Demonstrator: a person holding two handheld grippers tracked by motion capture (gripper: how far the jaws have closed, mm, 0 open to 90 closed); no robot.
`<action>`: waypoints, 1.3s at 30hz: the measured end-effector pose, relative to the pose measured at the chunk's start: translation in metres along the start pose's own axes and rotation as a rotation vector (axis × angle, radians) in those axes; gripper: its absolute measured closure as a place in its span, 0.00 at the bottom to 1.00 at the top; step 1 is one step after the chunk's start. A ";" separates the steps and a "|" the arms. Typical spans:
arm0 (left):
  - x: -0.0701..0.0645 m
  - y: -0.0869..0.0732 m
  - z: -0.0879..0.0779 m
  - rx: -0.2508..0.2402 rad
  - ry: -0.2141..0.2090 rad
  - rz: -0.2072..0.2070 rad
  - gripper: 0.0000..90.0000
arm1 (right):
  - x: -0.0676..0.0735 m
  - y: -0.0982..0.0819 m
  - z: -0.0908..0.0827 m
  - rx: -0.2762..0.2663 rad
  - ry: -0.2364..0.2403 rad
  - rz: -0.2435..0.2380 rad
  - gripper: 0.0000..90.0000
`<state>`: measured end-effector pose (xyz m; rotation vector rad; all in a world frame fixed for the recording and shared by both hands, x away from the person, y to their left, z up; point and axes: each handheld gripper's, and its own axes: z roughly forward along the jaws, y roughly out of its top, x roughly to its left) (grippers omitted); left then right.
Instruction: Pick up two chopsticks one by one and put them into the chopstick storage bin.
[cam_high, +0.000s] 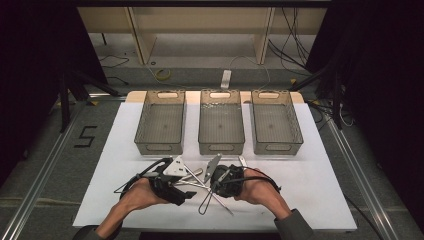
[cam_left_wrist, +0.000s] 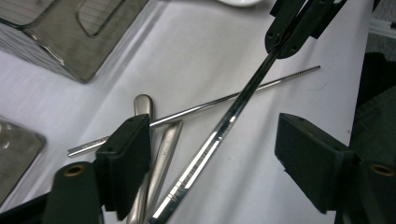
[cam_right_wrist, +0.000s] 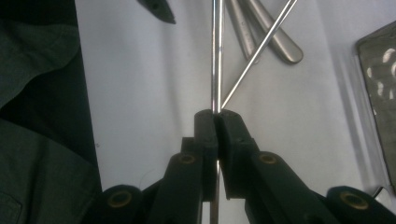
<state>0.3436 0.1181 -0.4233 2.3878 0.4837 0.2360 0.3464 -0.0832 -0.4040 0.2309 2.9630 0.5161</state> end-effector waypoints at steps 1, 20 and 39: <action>-0.002 0.001 0.002 0.016 -0.011 0.016 0.33 | 0.001 0.000 0.000 0.008 0.006 -0.008 0.97; -0.015 0.004 0.014 0.118 -0.090 0.122 0.69 | 0.010 0.002 0.008 0.035 0.032 -0.086 0.97; -0.018 0.000 0.013 0.127 -0.162 0.179 0.93 | 0.002 -0.003 0.002 -0.027 0.062 -0.013 0.81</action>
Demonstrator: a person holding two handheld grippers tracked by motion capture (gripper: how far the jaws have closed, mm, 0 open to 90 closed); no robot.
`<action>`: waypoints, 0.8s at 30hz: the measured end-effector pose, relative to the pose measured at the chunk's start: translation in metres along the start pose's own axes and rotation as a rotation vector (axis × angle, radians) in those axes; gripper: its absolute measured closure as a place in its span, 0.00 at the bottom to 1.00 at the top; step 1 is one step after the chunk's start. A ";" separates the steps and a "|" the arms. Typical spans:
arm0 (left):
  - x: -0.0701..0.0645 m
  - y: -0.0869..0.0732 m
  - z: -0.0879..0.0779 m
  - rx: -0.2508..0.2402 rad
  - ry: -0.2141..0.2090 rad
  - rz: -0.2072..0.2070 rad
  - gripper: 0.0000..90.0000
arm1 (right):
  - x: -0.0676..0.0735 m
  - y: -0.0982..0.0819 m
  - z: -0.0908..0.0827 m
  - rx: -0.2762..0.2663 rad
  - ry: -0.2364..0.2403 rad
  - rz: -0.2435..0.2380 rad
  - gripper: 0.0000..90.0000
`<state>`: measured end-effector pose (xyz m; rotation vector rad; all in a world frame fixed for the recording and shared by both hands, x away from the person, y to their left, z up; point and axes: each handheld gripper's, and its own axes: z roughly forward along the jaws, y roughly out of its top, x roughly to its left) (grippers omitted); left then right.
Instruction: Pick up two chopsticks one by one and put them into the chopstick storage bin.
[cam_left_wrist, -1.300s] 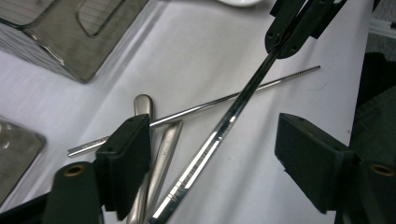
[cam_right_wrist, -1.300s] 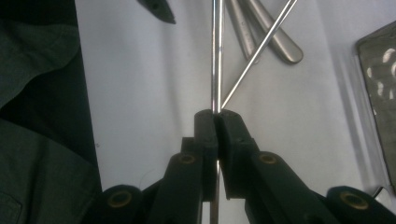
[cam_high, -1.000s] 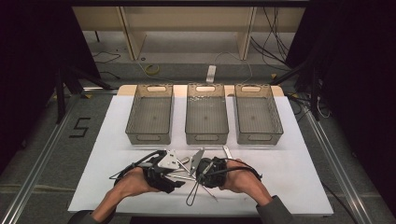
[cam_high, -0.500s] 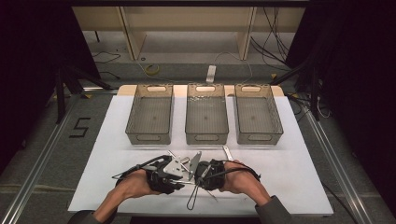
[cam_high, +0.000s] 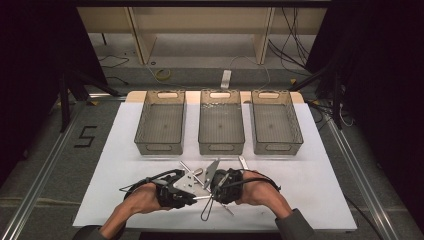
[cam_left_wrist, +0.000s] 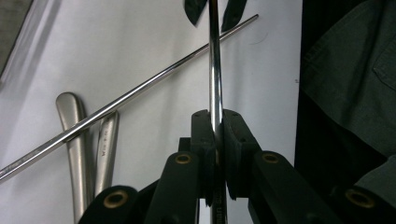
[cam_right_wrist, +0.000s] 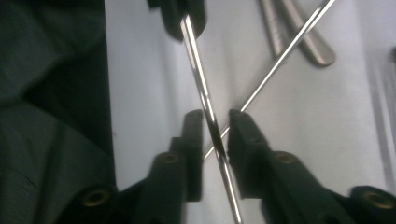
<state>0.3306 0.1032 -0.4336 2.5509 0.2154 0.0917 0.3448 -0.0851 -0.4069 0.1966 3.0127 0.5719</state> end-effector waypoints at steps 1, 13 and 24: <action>0.001 -0.002 0.000 -0.004 0.006 0.002 0.93 | 0.000 0.000 0.000 0.000 0.000 0.000 0.81; 0.025 -0.020 -0.021 -0.103 0.148 -0.230 0.93 | -0.017 -0.024 -0.033 -0.292 -0.087 0.316 0.45; 0.037 -0.028 -0.039 -0.217 0.288 -0.383 0.93 | -0.009 -0.031 -0.019 -0.386 -0.163 0.371 0.39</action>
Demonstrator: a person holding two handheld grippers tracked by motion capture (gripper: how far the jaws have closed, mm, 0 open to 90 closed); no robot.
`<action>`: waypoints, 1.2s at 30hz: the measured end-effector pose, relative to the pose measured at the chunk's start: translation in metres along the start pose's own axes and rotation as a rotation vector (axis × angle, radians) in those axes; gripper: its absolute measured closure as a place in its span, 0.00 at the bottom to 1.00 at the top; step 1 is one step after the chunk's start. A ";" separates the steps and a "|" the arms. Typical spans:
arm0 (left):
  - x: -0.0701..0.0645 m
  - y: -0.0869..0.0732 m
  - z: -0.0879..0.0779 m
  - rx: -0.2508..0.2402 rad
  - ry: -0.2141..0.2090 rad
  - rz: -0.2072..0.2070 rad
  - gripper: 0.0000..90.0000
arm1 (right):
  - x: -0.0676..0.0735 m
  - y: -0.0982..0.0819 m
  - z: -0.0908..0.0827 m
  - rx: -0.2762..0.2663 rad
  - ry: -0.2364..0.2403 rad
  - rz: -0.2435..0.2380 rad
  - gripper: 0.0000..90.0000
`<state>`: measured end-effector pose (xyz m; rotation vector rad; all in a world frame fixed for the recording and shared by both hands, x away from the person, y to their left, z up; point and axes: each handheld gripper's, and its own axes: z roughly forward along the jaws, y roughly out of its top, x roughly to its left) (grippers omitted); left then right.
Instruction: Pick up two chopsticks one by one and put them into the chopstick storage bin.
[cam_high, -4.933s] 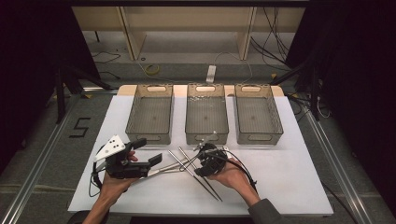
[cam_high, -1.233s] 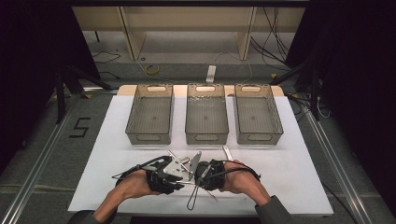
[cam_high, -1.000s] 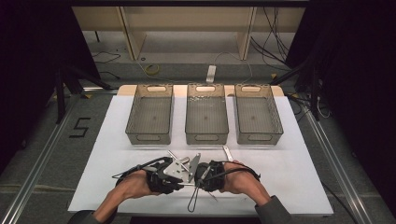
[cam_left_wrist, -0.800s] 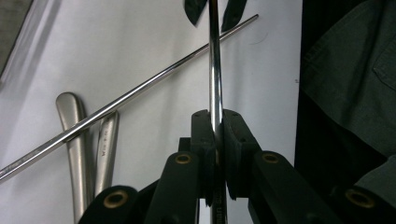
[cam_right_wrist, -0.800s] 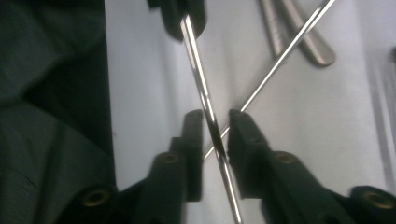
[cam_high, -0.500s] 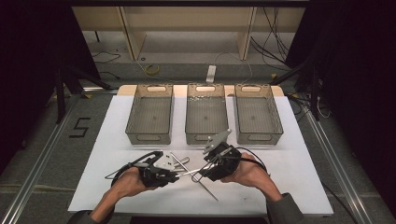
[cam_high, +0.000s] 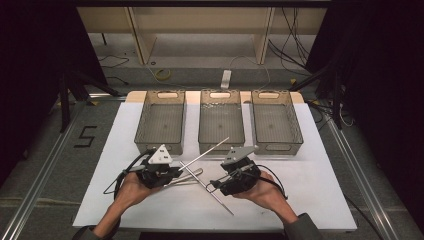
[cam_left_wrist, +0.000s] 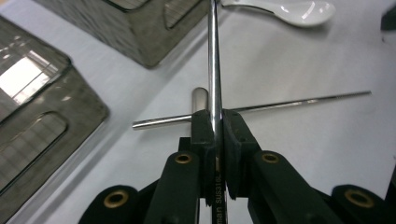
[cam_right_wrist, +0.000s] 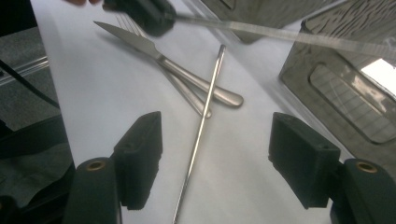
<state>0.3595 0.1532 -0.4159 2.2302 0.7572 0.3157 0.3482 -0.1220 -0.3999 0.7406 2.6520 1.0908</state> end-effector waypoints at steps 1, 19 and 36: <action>0.002 0.000 -0.001 -0.003 0.006 -0.013 0.93 | 0.000 -0.002 0.002 0.006 -0.001 0.002 0.38; 0.037 0.005 -0.012 -0.085 0.079 -0.174 0.93 | -0.003 -0.024 0.007 -0.080 -0.056 0.114 0.31; 0.103 0.021 -0.008 -0.112 0.220 -0.328 0.93 | 0.003 -0.035 0.003 -0.073 -0.057 0.106 0.28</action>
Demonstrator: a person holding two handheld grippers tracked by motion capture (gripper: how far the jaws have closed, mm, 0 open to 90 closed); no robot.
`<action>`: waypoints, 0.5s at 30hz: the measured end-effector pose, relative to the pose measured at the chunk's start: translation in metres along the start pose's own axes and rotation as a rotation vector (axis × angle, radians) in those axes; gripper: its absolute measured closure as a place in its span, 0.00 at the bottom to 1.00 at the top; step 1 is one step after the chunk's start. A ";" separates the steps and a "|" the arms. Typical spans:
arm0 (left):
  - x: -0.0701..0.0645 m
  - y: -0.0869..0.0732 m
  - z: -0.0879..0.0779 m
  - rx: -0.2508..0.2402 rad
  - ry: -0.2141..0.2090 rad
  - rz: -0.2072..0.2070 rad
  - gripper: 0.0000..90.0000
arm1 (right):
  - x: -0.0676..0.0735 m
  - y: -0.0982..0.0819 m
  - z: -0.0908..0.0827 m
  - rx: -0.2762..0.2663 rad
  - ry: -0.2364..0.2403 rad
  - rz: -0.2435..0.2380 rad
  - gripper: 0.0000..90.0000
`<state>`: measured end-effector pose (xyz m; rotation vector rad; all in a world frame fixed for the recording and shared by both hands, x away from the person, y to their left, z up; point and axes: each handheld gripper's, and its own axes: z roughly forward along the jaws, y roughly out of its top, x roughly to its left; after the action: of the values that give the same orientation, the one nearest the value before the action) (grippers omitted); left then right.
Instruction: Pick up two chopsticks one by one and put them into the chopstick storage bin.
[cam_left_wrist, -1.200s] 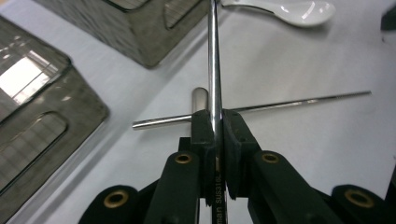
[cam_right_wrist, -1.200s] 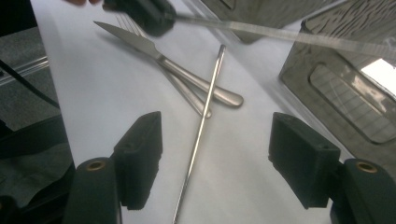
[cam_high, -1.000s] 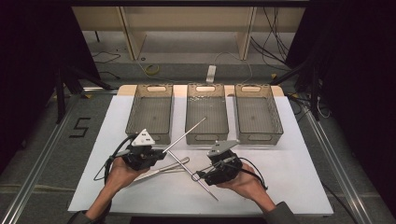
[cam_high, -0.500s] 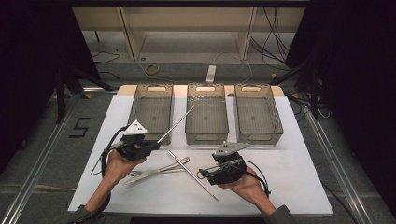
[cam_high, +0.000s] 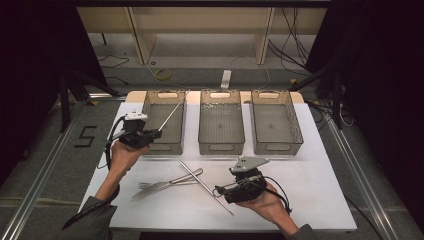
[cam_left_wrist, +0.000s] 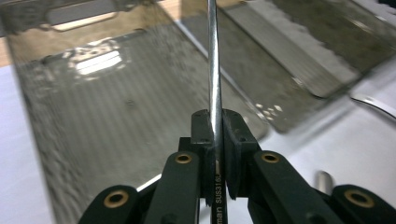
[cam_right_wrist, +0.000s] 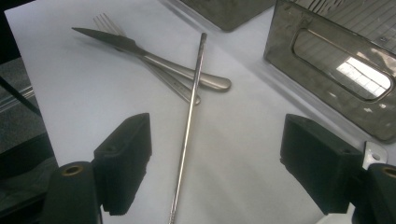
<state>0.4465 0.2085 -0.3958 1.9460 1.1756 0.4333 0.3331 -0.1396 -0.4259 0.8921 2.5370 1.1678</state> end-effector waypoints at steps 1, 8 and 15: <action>0.004 0.001 0.001 0.001 0.009 -0.007 0.93 | 0.000 0.000 0.000 0.000 0.000 0.000 0.28; 0.023 0.010 0.006 0.000 0.037 -0.079 0.93 | 0.005 -0.003 0.002 0.012 0.009 -0.006 0.28; 0.038 0.010 0.012 0.022 0.087 -0.108 0.93 | 0.008 -0.003 0.002 0.018 0.019 -0.017 0.28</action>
<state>0.4792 0.2329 -0.3992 1.8874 1.3395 0.4531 0.3266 -0.1352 -0.4296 0.8665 2.5685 1.1558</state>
